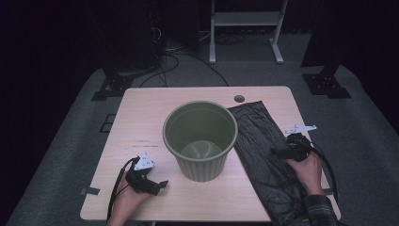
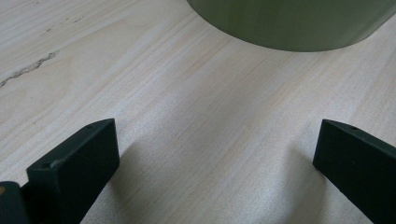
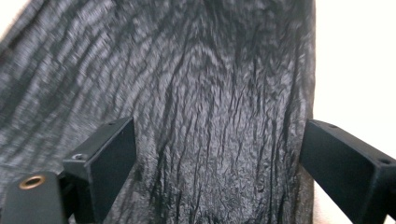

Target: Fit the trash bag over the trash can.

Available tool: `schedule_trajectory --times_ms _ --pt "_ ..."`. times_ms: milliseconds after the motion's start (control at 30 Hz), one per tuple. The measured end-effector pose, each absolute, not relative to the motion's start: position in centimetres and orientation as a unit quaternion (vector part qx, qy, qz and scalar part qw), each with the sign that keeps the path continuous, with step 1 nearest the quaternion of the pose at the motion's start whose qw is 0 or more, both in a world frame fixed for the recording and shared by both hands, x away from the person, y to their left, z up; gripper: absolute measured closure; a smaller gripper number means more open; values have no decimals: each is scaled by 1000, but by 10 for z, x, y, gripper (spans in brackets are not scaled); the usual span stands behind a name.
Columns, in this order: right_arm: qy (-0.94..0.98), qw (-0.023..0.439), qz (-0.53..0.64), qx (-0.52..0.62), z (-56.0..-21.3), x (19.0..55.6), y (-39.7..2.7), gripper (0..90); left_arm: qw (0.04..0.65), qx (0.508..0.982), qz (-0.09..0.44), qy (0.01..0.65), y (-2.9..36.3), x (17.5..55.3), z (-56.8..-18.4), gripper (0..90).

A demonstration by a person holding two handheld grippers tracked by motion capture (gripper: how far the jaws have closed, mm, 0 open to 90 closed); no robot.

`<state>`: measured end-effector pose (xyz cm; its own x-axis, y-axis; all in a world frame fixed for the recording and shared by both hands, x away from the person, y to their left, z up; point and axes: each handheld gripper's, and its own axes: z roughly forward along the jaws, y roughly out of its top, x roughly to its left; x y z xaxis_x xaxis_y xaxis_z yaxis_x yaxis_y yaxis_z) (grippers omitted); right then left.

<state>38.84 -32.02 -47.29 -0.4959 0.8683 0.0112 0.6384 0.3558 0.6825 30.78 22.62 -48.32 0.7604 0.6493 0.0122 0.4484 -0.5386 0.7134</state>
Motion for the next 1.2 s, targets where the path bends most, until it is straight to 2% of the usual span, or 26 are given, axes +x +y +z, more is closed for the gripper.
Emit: schedule_trajectory --times_ms 200,233,333,567,667,1200 --pt "803 179 312 476 -479 390 -321 100 361 866 139 317 226 308 -483 0" --pt "802 179 312 477 -479 390 -321 131 361 866 139 317 226 308 -483 0" --pt "806 178 318 467 -476 387 -321 299 361 866 139 317 226 308 -483 0" --pt "817 163 331 443 -472 382 -316 754 361 866 139 317 226 308 -483 0" --pt "819 148 338 439 -472 382 -315 891 361 866 139 317 226 308 -483 0" --pt "838 104 356 400 -468 378 -286 895 360 866 139 317 226 307 -483 0"
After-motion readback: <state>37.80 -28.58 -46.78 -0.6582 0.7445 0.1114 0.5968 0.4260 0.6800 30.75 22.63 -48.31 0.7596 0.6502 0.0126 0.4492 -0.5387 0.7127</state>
